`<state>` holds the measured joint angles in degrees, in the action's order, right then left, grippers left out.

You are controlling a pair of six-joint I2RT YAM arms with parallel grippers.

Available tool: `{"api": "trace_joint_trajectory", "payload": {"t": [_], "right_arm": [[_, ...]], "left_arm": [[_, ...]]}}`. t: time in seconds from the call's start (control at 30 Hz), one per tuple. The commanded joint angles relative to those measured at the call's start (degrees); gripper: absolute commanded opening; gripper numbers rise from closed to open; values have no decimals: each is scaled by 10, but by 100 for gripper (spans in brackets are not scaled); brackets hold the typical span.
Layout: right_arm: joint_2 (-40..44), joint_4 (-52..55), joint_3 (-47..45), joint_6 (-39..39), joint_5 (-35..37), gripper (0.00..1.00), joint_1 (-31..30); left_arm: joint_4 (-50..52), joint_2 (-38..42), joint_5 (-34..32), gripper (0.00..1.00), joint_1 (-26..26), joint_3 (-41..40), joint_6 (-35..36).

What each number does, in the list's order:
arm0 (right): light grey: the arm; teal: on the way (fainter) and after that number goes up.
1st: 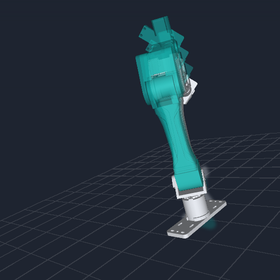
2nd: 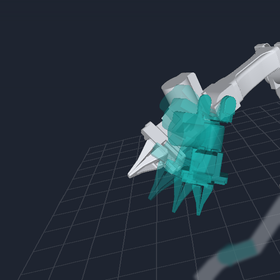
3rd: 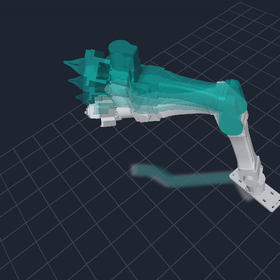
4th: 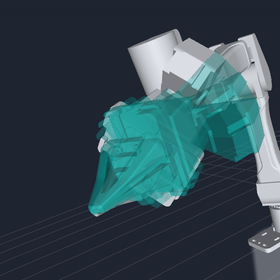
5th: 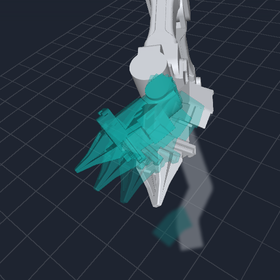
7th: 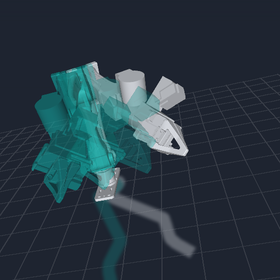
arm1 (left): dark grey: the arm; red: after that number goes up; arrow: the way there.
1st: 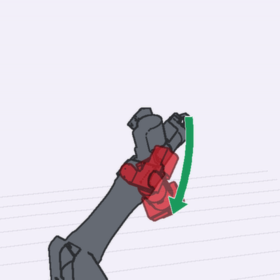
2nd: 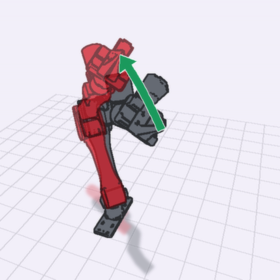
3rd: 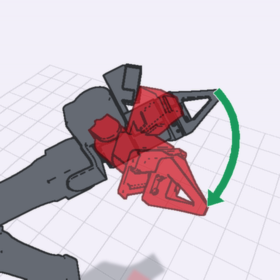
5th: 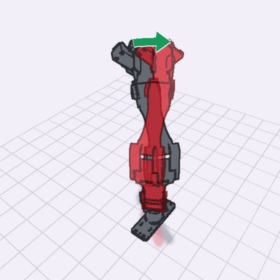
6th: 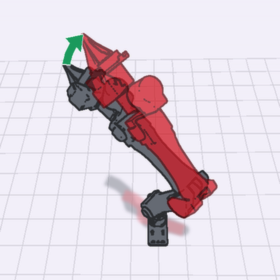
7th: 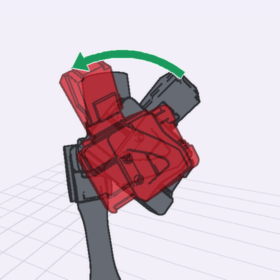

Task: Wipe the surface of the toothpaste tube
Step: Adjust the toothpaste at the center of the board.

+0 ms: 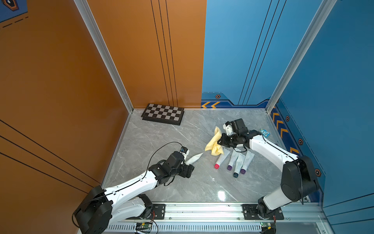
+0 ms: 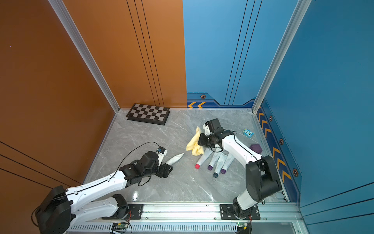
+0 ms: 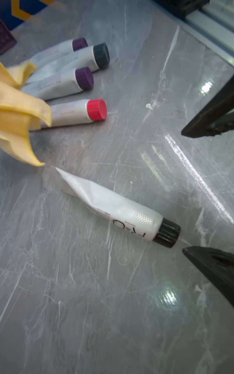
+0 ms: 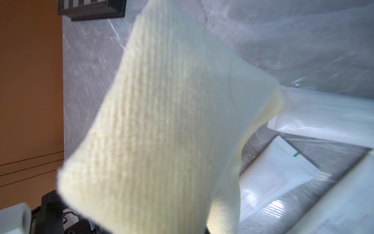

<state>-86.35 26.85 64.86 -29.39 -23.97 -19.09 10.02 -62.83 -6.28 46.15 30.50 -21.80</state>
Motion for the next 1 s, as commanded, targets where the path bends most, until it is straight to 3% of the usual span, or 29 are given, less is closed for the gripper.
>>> {"api": "trace_joint_trajectory", "payload": {"t": [0.0, 0.13, 0.23, 0.3, 0.33, 0.57, 0.97], "right_arm": [[54, 39, 0, 11, -15, 0, 6], [87, 49, -10, 13, -24, 0, 7], [107, 56, -18, 17, -24, 0, 10], [114, 61, -24, 19, -27, 0, 12], [117, 60, -27, 20, -28, 0, 13], [123, 60, -36, 22, -38, 0, 15], [135, 59, -39, 20, -45, 0, 16]], "left_arm": [[35, -15, -179, 85, 23, 9, 30], [13, -94, -176, 85, 24, 43, 77], [-58, -128, -161, 85, 48, 39, 123], [-66, -145, -151, 85, 53, 43, 134], [-67, -156, -153, 90, 55, 45, 139], [-67, -228, -177, 88, 73, 78, 167], [-31, -369, -208, 47, 105, 151, 198]]}}
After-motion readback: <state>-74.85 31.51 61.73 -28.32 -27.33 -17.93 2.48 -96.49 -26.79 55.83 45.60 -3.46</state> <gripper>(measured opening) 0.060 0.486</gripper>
